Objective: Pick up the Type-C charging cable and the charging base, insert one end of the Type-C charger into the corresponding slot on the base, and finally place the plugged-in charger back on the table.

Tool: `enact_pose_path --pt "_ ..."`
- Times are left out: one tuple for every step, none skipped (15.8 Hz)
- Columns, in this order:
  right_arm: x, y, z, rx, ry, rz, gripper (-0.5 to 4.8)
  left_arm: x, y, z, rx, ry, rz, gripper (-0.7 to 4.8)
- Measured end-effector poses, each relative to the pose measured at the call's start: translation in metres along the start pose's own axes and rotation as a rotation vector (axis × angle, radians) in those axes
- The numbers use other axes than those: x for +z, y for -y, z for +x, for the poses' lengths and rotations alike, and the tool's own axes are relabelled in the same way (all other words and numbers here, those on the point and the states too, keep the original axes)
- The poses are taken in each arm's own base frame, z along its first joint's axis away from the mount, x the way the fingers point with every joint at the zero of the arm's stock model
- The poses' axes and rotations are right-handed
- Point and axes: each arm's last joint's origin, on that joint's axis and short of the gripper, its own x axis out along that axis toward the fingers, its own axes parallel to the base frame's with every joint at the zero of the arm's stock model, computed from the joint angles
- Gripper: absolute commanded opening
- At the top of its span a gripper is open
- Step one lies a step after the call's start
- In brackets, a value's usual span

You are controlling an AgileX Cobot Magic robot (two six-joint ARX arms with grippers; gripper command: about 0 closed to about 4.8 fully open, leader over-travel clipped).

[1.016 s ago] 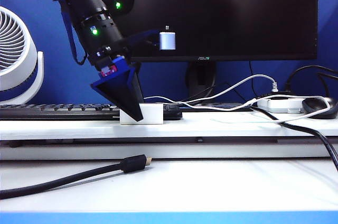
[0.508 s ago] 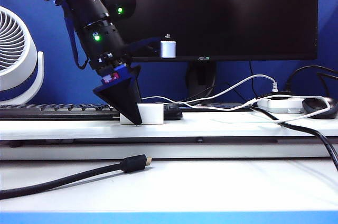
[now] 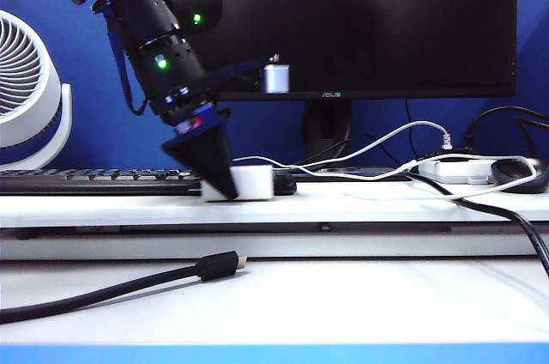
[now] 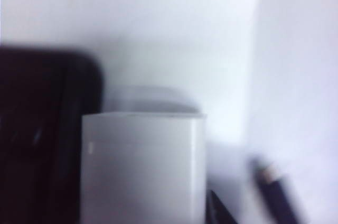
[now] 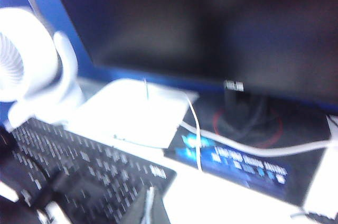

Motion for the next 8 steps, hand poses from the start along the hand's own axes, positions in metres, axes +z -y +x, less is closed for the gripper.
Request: enact_pose_path --pt "-0.004 0.001 0.002 -0.004 -0.032 -0.017 -0.01 0.002 0.001 -0.003 -0.035 0.055 -0.039 2.68" --pt "-0.007 0.002 0.003 -0.008 -0.061 -0.019 -0.01 0.005 0.003 -0.009 -0.057 0.104 -0.054 2.68" --pt "-0.010 0.003 0.003 -0.011 -0.085 -0.015 -0.02 0.009 0.003 -0.015 -0.064 0.145 -0.060 2.67" --pt "-0.015 0.004 0.003 -0.026 -0.141 0.006 -0.01 0.016 0.003 -0.030 -0.036 0.211 -0.068 2.68" --pt "-0.021 0.005 0.005 -0.044 -0.188 0.023 -0.01 0.021 0.003 -0.043 0.003 0.246 -0.062 2.67" --pt "-0.029 0.009 0.011 -0.050 -0.250 0.046 -0.01 0.027 0.003 -0.060 0.059 0.295 -0.040 2.68" --pt "-0.037 0.012 0.017 -0.053 -0.298 0.064 -0.01 0.032 0.004 -0.075 0.108 0.337 -0.017 2.68" --pt "-0.045 0.015 0.026 -0.031 -0.343 0.085 -0.01 0.037 0.005 -0.092 0.171 0.378 0.005 2.68"
